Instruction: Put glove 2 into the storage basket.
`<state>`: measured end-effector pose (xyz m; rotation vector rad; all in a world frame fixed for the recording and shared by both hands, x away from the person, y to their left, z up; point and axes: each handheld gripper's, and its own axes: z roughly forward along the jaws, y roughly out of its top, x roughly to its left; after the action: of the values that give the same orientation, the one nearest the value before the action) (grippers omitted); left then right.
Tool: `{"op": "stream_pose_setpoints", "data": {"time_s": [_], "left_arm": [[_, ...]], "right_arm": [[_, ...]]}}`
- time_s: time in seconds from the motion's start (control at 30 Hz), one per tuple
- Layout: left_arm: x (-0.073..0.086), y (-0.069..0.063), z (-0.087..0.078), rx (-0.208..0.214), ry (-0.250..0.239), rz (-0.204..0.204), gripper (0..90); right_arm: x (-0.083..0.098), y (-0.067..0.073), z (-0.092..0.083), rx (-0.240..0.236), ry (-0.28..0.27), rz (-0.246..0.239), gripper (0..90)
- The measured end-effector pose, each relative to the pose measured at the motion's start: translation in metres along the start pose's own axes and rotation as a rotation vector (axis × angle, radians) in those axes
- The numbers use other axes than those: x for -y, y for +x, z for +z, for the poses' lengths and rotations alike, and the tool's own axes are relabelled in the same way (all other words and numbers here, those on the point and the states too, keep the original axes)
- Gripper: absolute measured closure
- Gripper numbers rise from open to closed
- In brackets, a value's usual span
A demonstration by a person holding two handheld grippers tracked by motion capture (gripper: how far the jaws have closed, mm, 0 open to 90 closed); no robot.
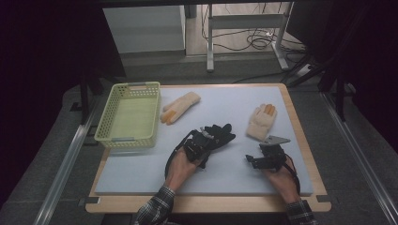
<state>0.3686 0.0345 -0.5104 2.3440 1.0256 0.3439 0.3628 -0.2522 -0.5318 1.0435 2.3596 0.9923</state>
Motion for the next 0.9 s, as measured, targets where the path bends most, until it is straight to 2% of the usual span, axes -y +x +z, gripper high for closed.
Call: {"op": "stream_pose_setpoints", "data": {"time_s": [0.1, 0.17, 0.3, 0.7, 0.9], "left_arm": [[-0.003, 0.003, -0.006, 0.007, -0.014, -0.016, 69.9], [-0.005, 0.007, -0.012, -0.001, -0.017, -0.008, 69.8], [-0.009, 0.016, -0.023, -0.015, -0.032, -0.031, 69.6], [-0.018, 0.049, -0.055, -0.080, -0.061, -0.092, 69.0], [-0.022, 0.071, -0.076, -0.111, -0.074, -0.123, 69.0]], "right_arm": [[0.000, 0.000, 0.000, 0.002, -0.001, 0.002, 21.5], [0.000, 0.000, 0.000, 0.003, -0.001, 0.001, 21.4], [0.000, 0.000, 0.000, 0.004, 0.002, -0.002, 21.3], [0.000, 0.001, 0.000, 0.007, -0.002, 0.002, 20.9], [0.000, 0.001, 0.000, 0.008, -0.002, 0.001, 20.7]]}}
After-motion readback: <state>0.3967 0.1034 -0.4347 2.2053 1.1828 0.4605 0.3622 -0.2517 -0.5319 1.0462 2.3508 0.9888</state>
